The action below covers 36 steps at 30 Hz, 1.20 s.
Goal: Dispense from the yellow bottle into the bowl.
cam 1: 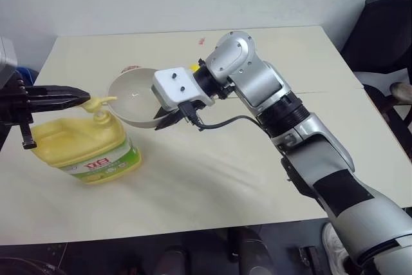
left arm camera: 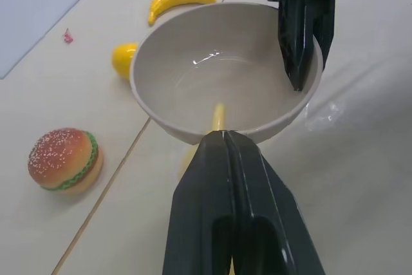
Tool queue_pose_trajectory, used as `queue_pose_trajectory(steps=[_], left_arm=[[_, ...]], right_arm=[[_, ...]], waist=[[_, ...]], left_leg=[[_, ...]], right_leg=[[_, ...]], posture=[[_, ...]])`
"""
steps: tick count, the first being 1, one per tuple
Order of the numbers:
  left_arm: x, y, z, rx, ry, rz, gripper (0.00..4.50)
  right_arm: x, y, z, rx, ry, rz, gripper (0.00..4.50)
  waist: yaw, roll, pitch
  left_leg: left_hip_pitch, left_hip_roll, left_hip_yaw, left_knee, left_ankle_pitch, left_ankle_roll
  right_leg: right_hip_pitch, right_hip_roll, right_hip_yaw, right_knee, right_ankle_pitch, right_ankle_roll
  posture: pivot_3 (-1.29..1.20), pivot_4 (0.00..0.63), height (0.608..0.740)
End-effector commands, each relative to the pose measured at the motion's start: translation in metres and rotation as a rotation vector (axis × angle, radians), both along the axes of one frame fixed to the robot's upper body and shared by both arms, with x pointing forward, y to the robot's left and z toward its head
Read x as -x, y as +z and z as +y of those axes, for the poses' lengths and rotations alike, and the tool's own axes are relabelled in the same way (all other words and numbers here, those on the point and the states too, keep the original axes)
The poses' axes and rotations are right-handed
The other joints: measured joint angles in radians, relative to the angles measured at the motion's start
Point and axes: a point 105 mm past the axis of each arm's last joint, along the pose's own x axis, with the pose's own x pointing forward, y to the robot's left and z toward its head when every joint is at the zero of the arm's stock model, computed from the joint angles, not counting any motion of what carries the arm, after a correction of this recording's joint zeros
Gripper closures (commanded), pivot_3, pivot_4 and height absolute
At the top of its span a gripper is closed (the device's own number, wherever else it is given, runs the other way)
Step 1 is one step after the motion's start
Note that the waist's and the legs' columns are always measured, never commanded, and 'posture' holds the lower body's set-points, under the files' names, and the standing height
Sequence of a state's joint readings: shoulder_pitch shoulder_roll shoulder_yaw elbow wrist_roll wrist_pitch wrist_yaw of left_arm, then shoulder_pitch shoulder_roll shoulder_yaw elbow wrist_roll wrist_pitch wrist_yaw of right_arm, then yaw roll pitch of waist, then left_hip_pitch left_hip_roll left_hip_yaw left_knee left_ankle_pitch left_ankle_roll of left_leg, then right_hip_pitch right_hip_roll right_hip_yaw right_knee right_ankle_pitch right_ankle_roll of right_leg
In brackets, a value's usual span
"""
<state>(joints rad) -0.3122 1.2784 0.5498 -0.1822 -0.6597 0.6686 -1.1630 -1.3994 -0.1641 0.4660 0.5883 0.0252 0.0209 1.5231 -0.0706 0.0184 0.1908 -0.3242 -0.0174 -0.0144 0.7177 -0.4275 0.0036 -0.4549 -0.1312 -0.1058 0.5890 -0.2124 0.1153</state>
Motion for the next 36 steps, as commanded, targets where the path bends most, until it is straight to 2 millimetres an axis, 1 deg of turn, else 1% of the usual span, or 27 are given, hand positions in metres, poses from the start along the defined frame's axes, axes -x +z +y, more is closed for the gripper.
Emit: queue_pose_trajectory(steps=[1, 7, 11, 20, 23, 27, 30, 36], left_arm=[[0.0, 0.013, 0.006, -0.002, 0.033, -0.08, 4.47], [-0.002, 0.008, 0.011, -0.019, 0.051, -0.069, 4.47], [-0.006, 0.003, 0.015, -0.032, 0.063, -0.071, 4.47], [-0.009, -0.01, 0.01, -0.041, 0.039, -0.041, 4.47], [-0.008, -0.017, 0.011, -0.061, 0.039, -0.024, 4.47], [-0.009, -0.035, 0.014, -0.154, 0.033, 0.008, 4.47], [-0.012, -0.039, 0.015, -0.174, 0.034, 0.009, 4.47], [-0.013, -0.057, 0.014, -0.256, 0.008, 0.028, 4.47]], right_arm=[[0.009, 0.014, 0.009, -0.012, 0.056, -0.04, 4.5], [0.008, 0.017, 0.013, -0.018, 0.061, -0.041, 4.5], [0.007, 0.019, 0.015, -0.023, 0.062, -0.046, 4.5], [0.003, 0.019, 0.015, -0.015, 0.055, -0.062, 4.5], [0.002, 0.019, 0.015, -0.012, 0.057, -0.065, 4.5], [0.002, 0.021, 0.015, -0.01, 0.058, -0.075, 4.5], [0.002, 0.022, 0.016, -0.011, 0.059, -0.078, 4.5], [0.002, 0.023, 0.017, -0.015, 0.059, -0.081, 4.5]], waist=[[-0.002, 0.0, 0.0], [-0.016, -0.001, 0.0], [-0.02, -0.001, 0.0], [-0.019, 0.0, 0.0], [-0.019, 0.0, 0.0], [-0.019, 0.0, 0.0], [-0.019, 0.0, 0.0], [-0.018, 0.001, -0.001]], left_leg=[[0.0, 0.0, 0.0, 0.0, 0.0, 0.0], [-0.009, -0.001, -0.001, 0.003, 0.0, 0.0], [-0.009, -0.001, 0.0, 0.003, 0.0, 0.0], [-0.009, -0.001, 0.0, 0.003, 0.0, 0.0], [-0.009, -0.001, 0.0, 0.003, 0.0, 0.0], [-0.008, -0.001, 0.0, 0.003, 0.0, -0.001], [-0.008, -0.001, 0.0, 0.003, 0.001, -0.001], [-0.006, -0.001, 0.001, 0.003, 0.001, -0.001]], right_leg=[[0.0, 0.0, 0.0, 0.0, 0.0, 0.0], [-0.01, -0.001, 0.0, 0.002, 0.0, 0.0], [-0.01, -0.001, -0.001, 0.002, 0.0, 0.0], [-0.01, -0.001, 0.0, 0.003, 0.0, 0.0], [-0.01, -0.001, 0.0, 0.003, 0.0, 0.0], [-0.01, -0.001, 0.0, 0.003, 0.0, 0.0], [-0.01, -0.001, 0.001, 0.004, 0.0, 0.0], [-0.009, -0.001, 0.001, 0.005, 0.0, 0.0]], posture=[[0.0, 0.15, 0.74], [0.0, 0.15, 0.74], [0.0, 0.15, 0.74], [0.0, 0.15, 0.74], [0.0, 0.15, 0.74], [0.0, 0.15, 0.74], [0.0, 0.15, 0.74], [0.0, 0.15, 0.74]])
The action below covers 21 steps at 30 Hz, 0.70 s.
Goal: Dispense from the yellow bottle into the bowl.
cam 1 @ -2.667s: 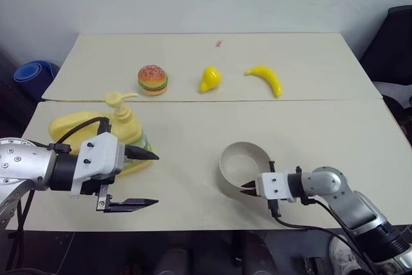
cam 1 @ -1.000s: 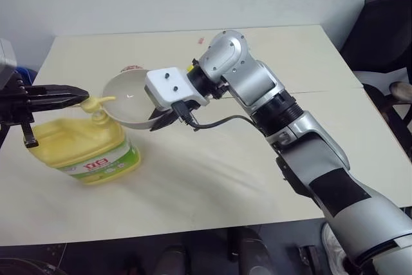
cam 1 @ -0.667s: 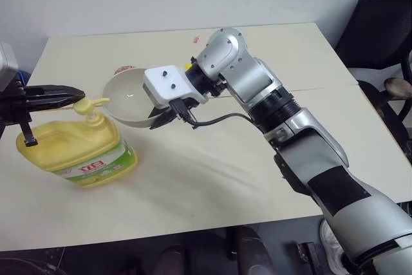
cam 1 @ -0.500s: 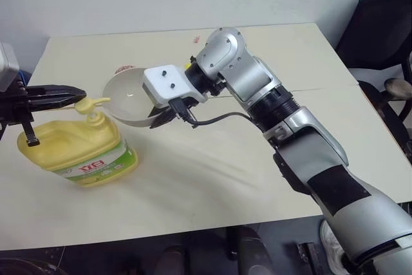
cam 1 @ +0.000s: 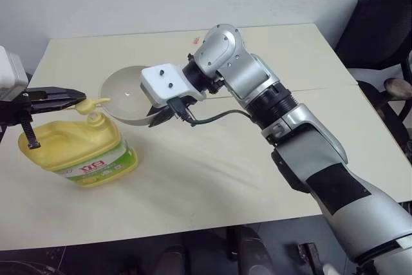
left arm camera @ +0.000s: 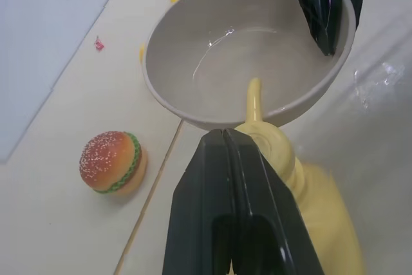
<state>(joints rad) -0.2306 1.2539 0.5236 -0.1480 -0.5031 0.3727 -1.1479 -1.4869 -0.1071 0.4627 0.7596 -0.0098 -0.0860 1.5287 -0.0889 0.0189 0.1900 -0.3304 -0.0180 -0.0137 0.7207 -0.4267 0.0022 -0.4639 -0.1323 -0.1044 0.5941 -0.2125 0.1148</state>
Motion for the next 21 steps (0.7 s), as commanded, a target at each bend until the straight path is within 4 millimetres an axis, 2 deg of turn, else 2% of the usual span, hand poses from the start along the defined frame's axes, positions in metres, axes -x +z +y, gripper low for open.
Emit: queue_pose_trajectory(steps=[1, 7, 16, 21], left_arm=[[-0.004, -0.045, 0.001, -0.081, 0.002, 0.166, 4.47], [-0.002, -0.059, -0.004, -0.129, -0.03, 0.193, 4.47], [-0.004, -0.086, 0.002, -0.251, -0.03, 0.215, 4.47], [-0.004, -0.102, 0.001, -0.276, -0.033, 0.234, 4.47]], right_arm=[[0.007, 0.019, 0.006, -0.043, 0.038, -0.04, 4.5], [0.008, 0.018, 0.006, -0.041, 0.04, -0.037, 4.5], [0.011, 0.019, 0.009, -0.045, 0.046, -0.027, 4.5], [0.013, 0.018, 0.008, -0.042, 0.049, -0.02, 4.5]], waist=[[0.0, 0.001, 0.0], [0.003, 0.004, -0.002], [0.004, 0.012, -0.007], [0.006, 0.02, -0.014]], left_leg=[[0.0, 0.0, 0.0, 0.0, 0.0, 0.0], [0.006, 0.0, 0.003, -0.002, 0.0, 0.0], [0.011, 0.001, 0.007, -0.004, 0.0, 0.0], [0.011, 0.001, 0.008, -0.005, 0.0, 0.0]], right_leg=[[0.0, 0.0, 0.0, 0.0, 0.0, 0.0], [0.004, 0.0, 0.002, 0.001, 0.0, 0.0], [0.005, 0.0, 0.004, 0.002, -0.001, -0.001], [0.005, -0.001, 0.004, 0.002, -0.001, -0.001]], posture=[[0.0, 0.15, 0.74], [0.0, 0.15, 0.74], [0.0, 0.15, 0.74], [0.0, 0.15, 0.74]])
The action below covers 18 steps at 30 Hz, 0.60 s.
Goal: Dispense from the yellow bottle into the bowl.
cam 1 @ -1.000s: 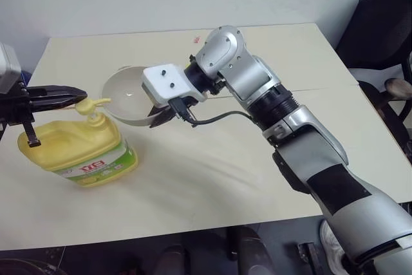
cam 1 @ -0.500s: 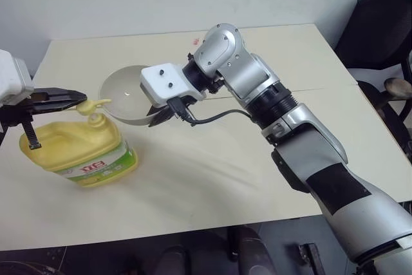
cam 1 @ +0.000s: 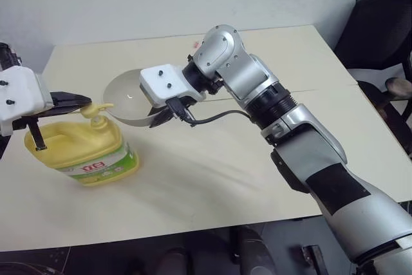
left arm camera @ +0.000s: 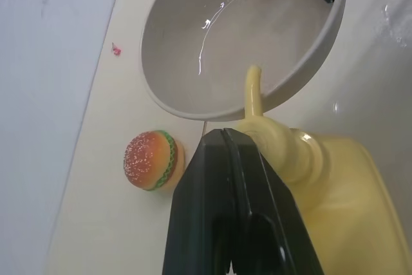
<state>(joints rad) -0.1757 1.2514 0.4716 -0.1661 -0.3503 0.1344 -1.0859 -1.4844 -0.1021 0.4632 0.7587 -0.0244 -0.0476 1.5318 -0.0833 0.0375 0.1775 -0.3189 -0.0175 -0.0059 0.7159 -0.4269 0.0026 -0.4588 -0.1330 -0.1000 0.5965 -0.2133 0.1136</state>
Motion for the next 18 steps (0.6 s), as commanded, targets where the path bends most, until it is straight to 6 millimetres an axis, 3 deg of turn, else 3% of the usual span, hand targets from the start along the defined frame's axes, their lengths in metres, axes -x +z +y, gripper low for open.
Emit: queue_pose_trajectory(steps=[1, 7, 12, 18], left_arm=[[0.002, -0.09, 0.003, -0.059, 0.021, 0.35, 4.47], [0.001, -0.089, 0.001, -0.037, 0.024, 0.342, 4.47], [-0.002, -0.039, -0.012, 0.196, 0.012, 0.288, 4.47], [0.016, 0.042, -0.019, 0.461, -0.032, 0.25, 4.47]], right_arm=[[0.014, 0.021, 0.008, -0.062, 0.074, -0.043, 4.5], [0.014, 0.022, 0.008, -0.064, 0.071, -0.043, 4.5], [0.014, 0.02, 0.005, -0.07, 0.074, -0.035, 4.5], [0.014, 0.009, -0.011, -0.07, 0.07, -0.007, 4.5]], waist=[[0.0, 0.003, -0.002], [0.0, 0.005, -0.003], [0.002, 0.004, -0.003], [0.003, -0.007, -0.001]], left_leg=[[0.0, 0.0, 0.0, 0.0, 0.0, 0.0], [0.004, 0.0, 0.0, 0.0, 0.0, 0.0], [0.004, 0.001, 0.0, 0.0, 0.0, 0.0], [-0.004, 0.0, -0.004, 0.001, 0.0, 0.0]], right_leg=[[0.0, 0.0, 0.0, 0.0, 0.0, 0.0], [0.004, 0.0, 0.0, 0.0, 0.0, 0.0], [0.005, 0.0, 0.0, 0.0, 0.0, 0.0], [-0.002, 0.0, -0.002, -0.001, 0.0, 0.0]], posture=[[0.0, 0.15, 0.74], [0.0, 0.15, 0.74], [0.0, 0.15, 0.74], [0.0, 0.15, 0.74]])
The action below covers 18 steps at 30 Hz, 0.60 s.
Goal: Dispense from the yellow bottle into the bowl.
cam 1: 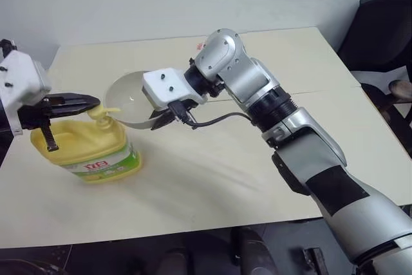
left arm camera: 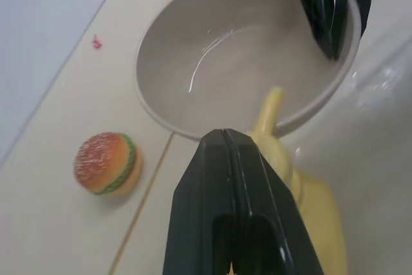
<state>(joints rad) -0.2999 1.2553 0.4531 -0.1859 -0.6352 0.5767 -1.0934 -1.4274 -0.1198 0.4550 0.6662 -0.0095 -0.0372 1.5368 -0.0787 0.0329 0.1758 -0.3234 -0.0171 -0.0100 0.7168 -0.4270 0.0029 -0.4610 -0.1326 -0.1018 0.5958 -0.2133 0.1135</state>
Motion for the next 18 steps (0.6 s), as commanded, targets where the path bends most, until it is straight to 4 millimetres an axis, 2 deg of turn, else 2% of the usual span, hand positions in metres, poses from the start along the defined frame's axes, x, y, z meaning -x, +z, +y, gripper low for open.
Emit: queue_pose_trajectory(steps=[1, 4, 7, 8, 10, 13, 18], left_arm=[[0.017, 0.038, -0.005, 0.117, -0.029, 0.0, 4.47], [0.025, 0.055, -0.003, 0.151, -0.021, -0.018, 4.47], [0.031, 0.063, 0.002, 0.164, 0.013, -0.023, 4.47], [0.033, 0.065, 0.004, 0.171, 0.022, -0.025, 4.3], [0.038, 0.068, 0.006, 0.196, 0.033, -0.023, 3.89], [0.048, 0.074, 0.009, 0.235, 0.051, -0.032, 2.93], [0.062, 0.074, 0.008, 0.271, 0.057, -0.02, 1.36]], right_arm=[[0.008, 0.011, -0.01, -0.044, 0.037, -0.003, 4.5], [0.008, 0.005, -0.021, -0.056, 0.012, 0.023, 4.5], [0.007, -0.005, -0.035, -0.066, -0.029, 0.045, 4.5], [0.006, -0.011, -0.041, -0.069, -0.048, 0.055, 4.5], [0.004, -0.028, -0.058, -0.063, -0.095, 0.079, 4.5], [0.006, -0.063, -0.092, -0.03, -0.183, 0.123, 4.5], [-0.001, -0.107, -0.128, -0.063, -0.386, 0.122, 4.5]], waist=[[-0.003, -0.005, 0.002], [-0.007, -0.008, 0.004], [-0.007, -0.008, 0.004], [-0.007, -0.008, 0.004], [-0.005, -0.008, 0.004], [0.001, -0.01, 0.005], [0.013, -0.012, 0.008]], left_leg=[[-0.003, 0.0, -0.001, 0.001, 0.0, 0.0], [-0.008, 0.0, -0.004, 0.002, 0.0, 0.0], [-0.009, -0.001, -0.005, 0.001, 0.0, 0.0], [-0.009, 0.0, -0.005, 0.001, 0.0, 0.0], [-0.01, 0.0, -0.005, 0.001, 0.0, 0.0], [-0.01, 0.0, -0.004, 0.003, 0.0, 0.0], [-0.01, 0.0, -0.001, 0.006, 0.0, 0.0]], right_leg=[[-0.002, 0.0, -0.001, 0.0, 0.0, 0.0], [-0.004, 0.0, -0.004, -0.002, 0.0, 0.0], [-0.004, 0.0, -0.006, -0.004, 0.0, 0.0], [-0.004, 0.001, -0.006, -0.004, 0.0, 0.0], [-0.004, 0.001, -0.007, -0.005, 0.0, 0.0], [-0.003, 0.001, -0.006, -0.005, 0.0, 0.0], [-0.003, 0.001, -0.004, -0.003, 0.0, 0.001]], posture=[[0.0, 0.15, 0.74], [0.0, 0.15, 0.74], [0.0, 0.15, 0.74], [0.0, 0.15, 0.74], [0.0, 0.15, 0.74], [0.0, 0.15, 0.74], [0.0, 0.15, 0.74]])
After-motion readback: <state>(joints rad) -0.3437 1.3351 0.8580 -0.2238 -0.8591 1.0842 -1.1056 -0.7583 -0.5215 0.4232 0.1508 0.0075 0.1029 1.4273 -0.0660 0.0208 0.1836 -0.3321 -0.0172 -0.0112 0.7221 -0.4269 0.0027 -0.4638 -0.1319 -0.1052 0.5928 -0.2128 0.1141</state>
